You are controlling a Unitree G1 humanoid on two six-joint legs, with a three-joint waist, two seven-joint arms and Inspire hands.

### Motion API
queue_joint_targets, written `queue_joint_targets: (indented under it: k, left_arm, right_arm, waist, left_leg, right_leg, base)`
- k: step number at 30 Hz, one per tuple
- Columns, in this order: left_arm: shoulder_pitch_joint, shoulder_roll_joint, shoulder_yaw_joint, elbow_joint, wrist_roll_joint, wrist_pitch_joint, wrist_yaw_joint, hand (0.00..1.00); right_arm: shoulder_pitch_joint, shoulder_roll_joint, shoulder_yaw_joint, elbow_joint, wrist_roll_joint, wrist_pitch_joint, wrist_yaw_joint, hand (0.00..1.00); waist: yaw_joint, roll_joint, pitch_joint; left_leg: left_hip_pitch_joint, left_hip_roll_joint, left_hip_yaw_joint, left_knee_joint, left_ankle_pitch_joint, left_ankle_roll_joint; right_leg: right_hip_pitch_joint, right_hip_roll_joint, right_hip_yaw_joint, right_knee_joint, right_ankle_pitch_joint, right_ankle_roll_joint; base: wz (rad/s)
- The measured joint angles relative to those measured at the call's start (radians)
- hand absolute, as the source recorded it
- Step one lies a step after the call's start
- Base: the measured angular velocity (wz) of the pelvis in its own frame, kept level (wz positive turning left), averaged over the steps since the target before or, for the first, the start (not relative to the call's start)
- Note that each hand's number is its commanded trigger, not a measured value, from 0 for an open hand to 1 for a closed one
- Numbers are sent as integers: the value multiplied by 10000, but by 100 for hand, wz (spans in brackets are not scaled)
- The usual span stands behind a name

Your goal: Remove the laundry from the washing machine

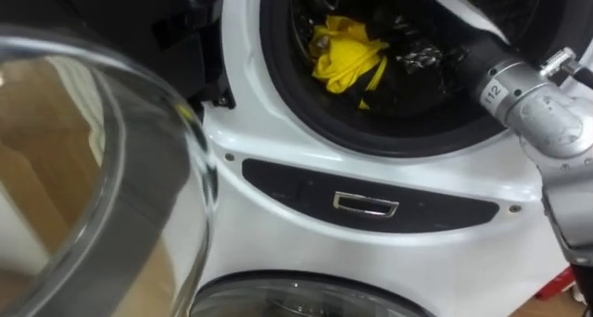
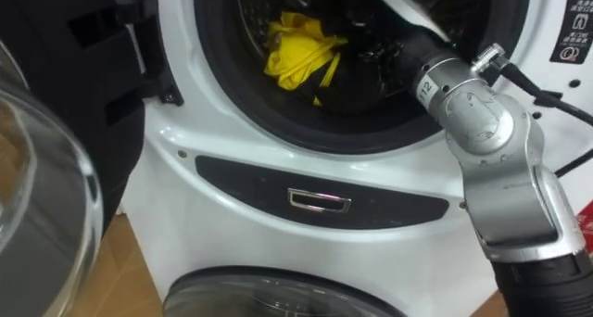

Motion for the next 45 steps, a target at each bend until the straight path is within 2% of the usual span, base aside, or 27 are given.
queue_joint_targets:
  k: [4, 10, 11, 12, 18, 22, 27, 30, 32, 35, 41, 44, 45]
  left_arm:
    - [-24, 133, -19, 13, -2, 159, -159, 0]
    - [-11, 238, -35, 44, 0, 135, -455, 0]
    - [3, 251, -35, 53, 5, 113, -489, 0]
    - [10, 252, -32, 52, 7, 112, -497, 0]
    - [24, 338, -32, 51, 10, 97, -691, 0]
    - [18, 385, -26, 57, 11, 1, -693, 0]
    - [29, 416, -38, 55, 2, -5, -607, 0]
    - [64, 442, -37, 55, 9, -11, -459, 0]
    - [141, 455, -34, 56, 10, -63, -281, 0]
    - [261, 473, -17, 97, 11, -119, -180, 0]
    - [375, 603, 11, 183, 4, -481, -128, 0]
    - [433, 590, 44, 159, -23, -780, -32, 0]
    - [468, 585, 74, 159, -36, -854, 8, 0]
  right_arm:
    - [-19, 1, 236, 449, 251, 107, 622, 0]
    - [-24, -175, 228, 893, 238, -26, 1128, 0]
    - [-23, -187, 210, 922, 191, -30, 1206, 12]
    - [-23, -189, 205, 922, 169, -39, 1243, 100]
    - [-21, -271, 91, 929, 315, -115, 1500, 100]
    - [-23, -283, -103, 1140, 523, -96, 924, 100]
    - [-12, -294, -59, 1279, 623, -130, 195, 100]
    - [-12, -339, 7, 1281, 625, -129, 84, 100]
    - [-14, -365, 52, 1234, 625, -127, 28, 100]
    - [1, -369, 79, 1086, 615, -124, -9, 100]
    - [336, -378, 107, -122, 42, -110, -33, 100]
    - [898, -528, 8, -1389, -364, -102, -114, 100]
    - [1052, -585, -19, -1701, -424, -103, -111, 100]
  waist:
    - [123, -34, 4]
    - [325, -24, 14]
    - [328, -30, 16]
    - [333, -31, 16]
    - [347, -37, 12]
    - [578, -33, 14]
    - [633, -32, 15]
    - [648, -68, -10]
    - [650, -150, -71]
    - [646, -165, -82]
    - [574, -140, -90]
    - [547, 3, -126]
    - [535, 83, -100]
  left_leg:
    - [61, 6, 7, 17, 1, 0]
    - [203, 3, -14, 4, 0, 0]
    - [198, -1, -30, 12, 0, 1]
    - [188, -1, -36, 16, 0, 1]
    - [146, -9, -138, 35, 0, 0]
    - [279, -10, -138, 4, -1, 1]
    - [291, -14, -125, -31, -11, 13]
    - [299, -12, -115, -54, -10, 13]
    - [320, -8, -76, -96, -9, 12]
    - [392, 3, 27, -136, -9, 12]
    - [337, 39, 229, -197, -16, 23]
    - [292, 68, 352, -155, -43, 53]
    - [305, 69, 373, -156, -43, 53]
  right_leg:
    - [13, 7, 12, 13, 0, -1]
    - [205, 3, 5, -6, -6, 4]
    - [218, 1, 2, -15, -20, 10]
    - [215, 1, -1, -16, -21, 11]
    - [193, 8, -17, -5, -17, 6]
    - [253, 10, 29, -2, -17, 6]
    - [305, 12, 35, -14, -24, 18]
    - [300, 23, 50, -19, -26, 16]
    - [277, 40, 116, -16, -32, 17]
    - [275, 46, 219, -6, -32, 18]
    - [75, 67, 467, 34, -30, 20]
    - [79, 68, 476, 31, -25, 20]
    - [102, 65, 477, 25, -25, 20]
  base:
    - [0]
    - [1]
    - [4]
    - [3]
    - [0]
    - [-2]
    - [1]
    - [0]
    - [-2]
    - [-12]
    - [-10]
    - [3]
    - [12]
